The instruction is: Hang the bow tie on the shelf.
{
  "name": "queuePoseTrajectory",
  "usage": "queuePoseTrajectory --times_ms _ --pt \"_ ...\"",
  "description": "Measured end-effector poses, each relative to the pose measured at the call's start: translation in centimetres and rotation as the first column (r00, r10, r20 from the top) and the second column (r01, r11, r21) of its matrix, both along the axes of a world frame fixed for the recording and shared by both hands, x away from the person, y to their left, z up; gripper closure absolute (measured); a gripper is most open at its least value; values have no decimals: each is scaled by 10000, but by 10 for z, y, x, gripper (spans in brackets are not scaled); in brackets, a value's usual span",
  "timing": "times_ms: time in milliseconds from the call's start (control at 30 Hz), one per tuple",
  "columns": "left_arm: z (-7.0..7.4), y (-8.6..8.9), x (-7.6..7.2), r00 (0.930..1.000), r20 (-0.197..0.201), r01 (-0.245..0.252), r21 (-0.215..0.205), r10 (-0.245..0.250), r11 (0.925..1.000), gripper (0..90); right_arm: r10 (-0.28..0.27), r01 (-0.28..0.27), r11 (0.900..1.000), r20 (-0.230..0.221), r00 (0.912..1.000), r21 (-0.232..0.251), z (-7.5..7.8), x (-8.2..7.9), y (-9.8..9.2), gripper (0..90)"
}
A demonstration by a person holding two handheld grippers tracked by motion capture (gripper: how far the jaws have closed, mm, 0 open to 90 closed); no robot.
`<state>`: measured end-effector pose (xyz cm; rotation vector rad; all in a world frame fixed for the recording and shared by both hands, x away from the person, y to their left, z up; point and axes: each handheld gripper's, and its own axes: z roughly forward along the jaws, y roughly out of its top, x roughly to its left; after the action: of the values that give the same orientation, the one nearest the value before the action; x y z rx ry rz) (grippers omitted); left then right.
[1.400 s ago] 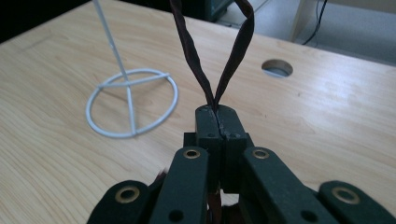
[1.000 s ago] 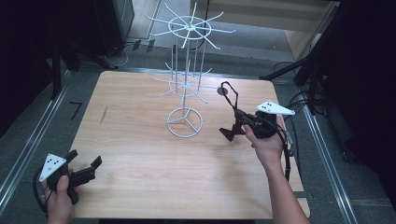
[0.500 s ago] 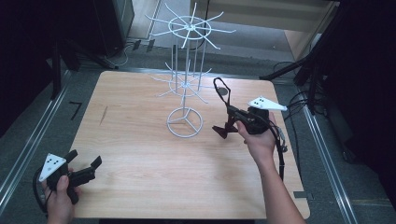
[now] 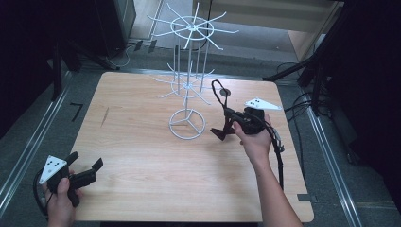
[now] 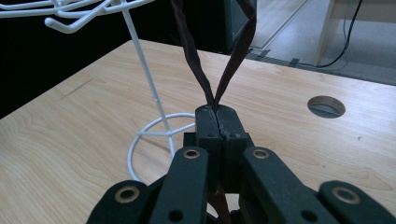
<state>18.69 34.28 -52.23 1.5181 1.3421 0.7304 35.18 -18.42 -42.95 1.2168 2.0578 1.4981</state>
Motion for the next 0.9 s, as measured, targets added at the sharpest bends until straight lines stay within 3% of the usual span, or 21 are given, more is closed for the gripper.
queuePoseTrajectory --times_ms 367,633,900 --pt "0 0 0 10000 9 6 -10 -6 10000 32 184 -183 9998 -227 9996 48 -8 8 22 900" --pt "0 0 0 10000 -1 9 -46 -9 10000 32 235 -251 9993 -598 9979 -263 -25 17 42 900" --pt "0 0 -1 10000 13 21 -5 -21 10000 32 183 -221 9976 -577 9982 -659 -40 20 58 900"
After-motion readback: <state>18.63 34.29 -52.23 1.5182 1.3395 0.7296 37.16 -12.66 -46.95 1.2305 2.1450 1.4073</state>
